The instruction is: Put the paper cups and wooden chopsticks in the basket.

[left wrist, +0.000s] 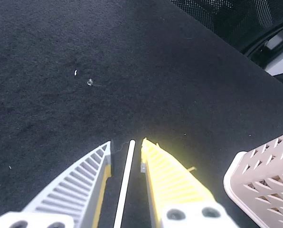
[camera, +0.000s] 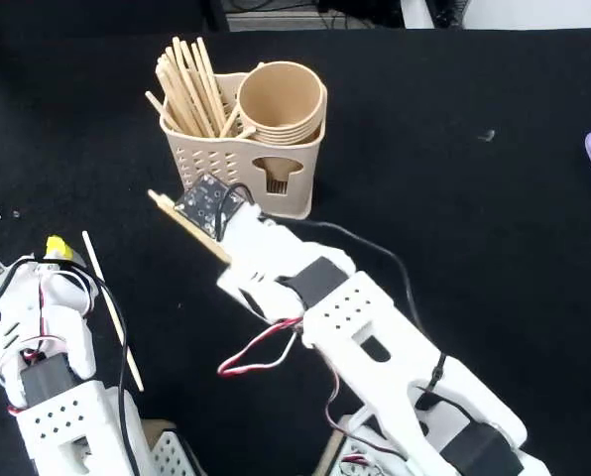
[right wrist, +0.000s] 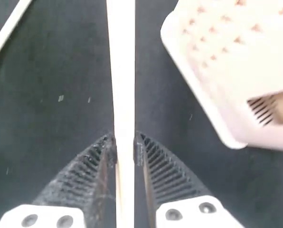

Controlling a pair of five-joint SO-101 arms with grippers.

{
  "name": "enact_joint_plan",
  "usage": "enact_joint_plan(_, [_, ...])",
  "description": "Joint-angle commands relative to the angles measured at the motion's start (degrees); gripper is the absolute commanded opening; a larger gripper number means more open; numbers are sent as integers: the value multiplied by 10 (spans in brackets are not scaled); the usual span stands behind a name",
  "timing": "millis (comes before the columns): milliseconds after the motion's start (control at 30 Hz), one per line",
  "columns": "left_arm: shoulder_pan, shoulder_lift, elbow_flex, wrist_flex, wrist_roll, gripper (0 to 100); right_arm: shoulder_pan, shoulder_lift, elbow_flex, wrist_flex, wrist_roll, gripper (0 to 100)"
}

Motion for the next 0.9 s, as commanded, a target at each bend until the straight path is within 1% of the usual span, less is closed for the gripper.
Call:
enact_joint_plan(0, [-8,-5,2,-4,5,116,7,-23,-34,-39,3,11])
enact_joint_plan(167, [-8,-5,52,-72,3,116,-6,-27,-88,-37,3,11])
enact_joint_plan(267, [-8,-5,71,-96,4,116,-10,-27,-122,-36,2,11])
enact_joint_plan(400, [-6,-5,75,-98,4,116,-12,-27,-176,-33,2,11])
enact_joint_plan(567, [-4,-5,76,-98,5,116,-13,-27,-298,25,-1,11])
enact_joint_plan(700, [-3,-5,80,-98,5,116,-12,-22,-409,55,-39,11])
enact_joint_plan(767, [-3,-5,80,-98,5,116,-12,-22,-442,43,-50,11])
enact_joint_plan(867, [-2,-5,80,-98,5,116,-11,-22,-451,-15,-69,11])
